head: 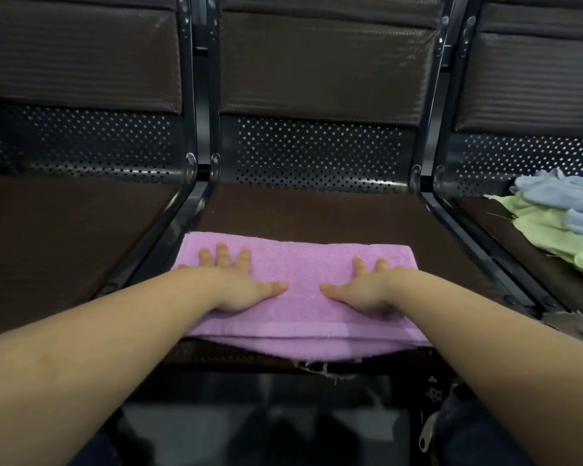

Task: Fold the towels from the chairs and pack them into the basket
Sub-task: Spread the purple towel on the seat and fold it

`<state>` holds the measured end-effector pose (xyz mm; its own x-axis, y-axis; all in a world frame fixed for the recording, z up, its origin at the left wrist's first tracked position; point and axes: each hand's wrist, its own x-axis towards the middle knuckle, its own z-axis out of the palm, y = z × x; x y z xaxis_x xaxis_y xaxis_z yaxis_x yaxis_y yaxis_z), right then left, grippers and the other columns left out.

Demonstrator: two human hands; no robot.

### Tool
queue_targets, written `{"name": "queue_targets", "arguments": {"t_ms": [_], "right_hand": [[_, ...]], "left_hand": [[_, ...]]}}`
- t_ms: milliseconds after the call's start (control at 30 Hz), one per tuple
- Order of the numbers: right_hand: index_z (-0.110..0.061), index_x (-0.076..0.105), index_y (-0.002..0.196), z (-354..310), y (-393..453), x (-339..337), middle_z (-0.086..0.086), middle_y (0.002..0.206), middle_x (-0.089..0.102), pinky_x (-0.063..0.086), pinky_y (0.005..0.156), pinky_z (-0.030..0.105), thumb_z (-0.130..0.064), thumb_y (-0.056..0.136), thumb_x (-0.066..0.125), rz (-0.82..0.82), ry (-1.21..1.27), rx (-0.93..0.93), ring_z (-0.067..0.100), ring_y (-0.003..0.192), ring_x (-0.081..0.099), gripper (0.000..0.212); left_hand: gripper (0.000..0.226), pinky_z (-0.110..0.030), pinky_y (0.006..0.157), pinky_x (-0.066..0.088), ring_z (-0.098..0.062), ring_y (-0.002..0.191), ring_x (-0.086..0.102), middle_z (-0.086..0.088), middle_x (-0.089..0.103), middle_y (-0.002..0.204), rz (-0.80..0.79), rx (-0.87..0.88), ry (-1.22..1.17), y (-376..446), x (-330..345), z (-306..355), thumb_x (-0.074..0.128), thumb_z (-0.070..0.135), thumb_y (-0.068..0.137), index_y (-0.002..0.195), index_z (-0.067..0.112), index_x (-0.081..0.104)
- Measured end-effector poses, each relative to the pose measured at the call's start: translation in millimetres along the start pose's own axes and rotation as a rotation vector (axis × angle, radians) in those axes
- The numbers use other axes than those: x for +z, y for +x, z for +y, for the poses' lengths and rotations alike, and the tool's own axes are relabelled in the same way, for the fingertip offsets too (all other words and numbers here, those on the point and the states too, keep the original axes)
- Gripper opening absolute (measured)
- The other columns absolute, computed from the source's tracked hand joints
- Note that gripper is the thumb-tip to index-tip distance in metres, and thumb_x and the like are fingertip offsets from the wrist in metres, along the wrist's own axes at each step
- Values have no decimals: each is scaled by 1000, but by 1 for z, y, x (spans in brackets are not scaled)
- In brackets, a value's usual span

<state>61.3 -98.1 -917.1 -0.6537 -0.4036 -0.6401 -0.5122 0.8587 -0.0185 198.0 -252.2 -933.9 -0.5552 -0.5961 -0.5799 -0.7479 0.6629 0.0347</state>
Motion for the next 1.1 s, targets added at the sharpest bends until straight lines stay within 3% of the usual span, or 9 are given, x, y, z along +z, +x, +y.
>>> {"name": "queue_targets", "arguments": {"t_ms": [133, 433, 600, 733, 800, 867, 1100], "right_hand": [[-31, -13, 150, 5, 26, -6, 7, 157, -23, -1, 116, 56, -80, 82, 29, 72, 34, -44, 34, 144, -18, 94], [-29, -8, 152, 3, 39, -8, 5, 158, -20, -1, 113, 62, -79, 83, 24, 205, 51, -57, 28, 146, -16, 91], [-23, -4, 153, -38, 21, 6, 7, 159, -15, -3, 116, 51, -69, 90, 28, 283, -1, -321, 25, 147, -11, 84], [-21, 0, 153, -72, 0, 26, 4, 161, -7, -3, 118, 40, -58, 96, 31, 240, 5, -561, 19, 148, -6, 75], [-21, 4, 153, -88, -8, 34, 2, 161, -2, -2, 119, 38, -55, 97, 31, 261, 15, -647, 17, 148, -2, 71], [-20, 7, 153, -101, -14, 41, 2, 161, 3, 1, 119, 35, -52, 98, 32, 283, 18, -707, 17, 148, 2, 68], [-23, 28, 149, -129, -24, 53, -3, 158, 19, 11, 116, 28, -40, 100, 38, 353, 51, -784, 14, 145, 18, 53]], "left_hand": [[100, -60, 112, -5, -34, 145, -17, -7, -24, 157, 105, 4, -15, 18, -2, 11, 22, 86, 76, 151, 30, -14], [86, -51, 115, -6, -30, 146, -13, -5, -18, 159, 210, 118, 5, 37, -4, 3, 19, 79, 83, 152, 34, -7], [74, -38, 119, -5, -18, 147, -12, 0, -17, 159, 192, 275, 73, 28, -5, -34, 21, 69, 91, 151, 35, -6], [89, -34, 119, -4, -11, 146, -14, 6, -16, 159, 154, 319, 55, 14, -2, -68, 15, 83, 79, 151, 35, -5], [117, -29, 118, -4, -7, 145, -13, 12, -13, 157, 165, 362, 1, 5, 0, -86, 1, 99, 52, 151, 35, -2], [139, -22, 114, -4, 0, 141, -11, 16, -6, 156, 191, 400, -51, -1, 3, -104, -11, 102, 29, 151, 35, 5], [126, -14, 113, 4, 4, 140, 5, 26, 16, 148, 285, 515, -120, -13, 15, -136, -2, 101, 44, 146, 35, 29]]}}
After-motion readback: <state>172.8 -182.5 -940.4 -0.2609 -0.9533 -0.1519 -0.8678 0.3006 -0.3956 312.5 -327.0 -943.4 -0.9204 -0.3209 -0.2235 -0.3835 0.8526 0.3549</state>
